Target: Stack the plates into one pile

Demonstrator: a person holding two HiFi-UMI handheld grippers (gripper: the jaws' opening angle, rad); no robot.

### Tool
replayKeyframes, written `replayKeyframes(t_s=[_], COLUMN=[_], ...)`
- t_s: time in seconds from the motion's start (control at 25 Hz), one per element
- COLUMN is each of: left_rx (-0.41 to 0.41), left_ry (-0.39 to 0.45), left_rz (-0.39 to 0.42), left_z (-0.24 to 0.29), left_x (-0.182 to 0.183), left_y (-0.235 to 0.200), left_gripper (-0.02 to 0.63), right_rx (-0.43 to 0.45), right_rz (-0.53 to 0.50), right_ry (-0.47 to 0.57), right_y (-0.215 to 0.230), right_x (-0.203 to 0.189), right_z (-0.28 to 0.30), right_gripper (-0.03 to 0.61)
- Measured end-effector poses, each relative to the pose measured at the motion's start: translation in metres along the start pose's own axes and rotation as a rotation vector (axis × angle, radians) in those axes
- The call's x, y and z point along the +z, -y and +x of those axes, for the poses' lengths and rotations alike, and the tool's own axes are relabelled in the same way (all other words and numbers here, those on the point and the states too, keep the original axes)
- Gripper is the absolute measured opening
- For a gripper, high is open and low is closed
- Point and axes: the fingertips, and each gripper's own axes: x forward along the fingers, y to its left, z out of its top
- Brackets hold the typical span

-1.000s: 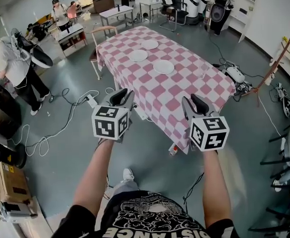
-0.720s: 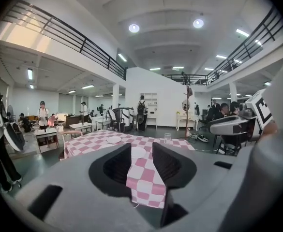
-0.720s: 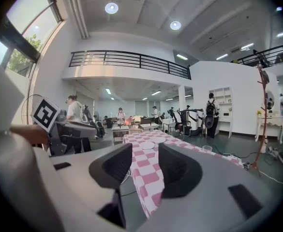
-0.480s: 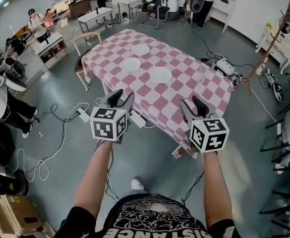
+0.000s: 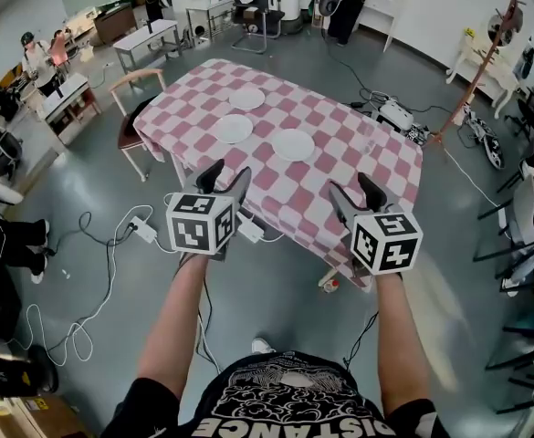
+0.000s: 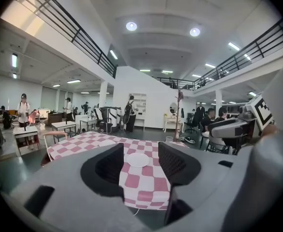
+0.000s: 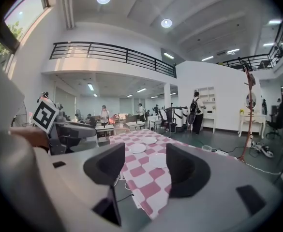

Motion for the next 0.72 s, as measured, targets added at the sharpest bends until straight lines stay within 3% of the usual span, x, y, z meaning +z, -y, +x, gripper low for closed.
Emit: replayKeyframes(t_s=[0.72], left_rx=[-0.031], left_ry=[0.021], left_rz=[0.016], left_z=[0.025], left_x=[0.007], left_y=[-0.035], left_gripper=[0.233], right_rx=[-0.049], right_rz=[0.010], right_ry=[0.007], right_y=[-0.005], right_x=[0.006], right_z=[0.036], right_gripper=[0.270])
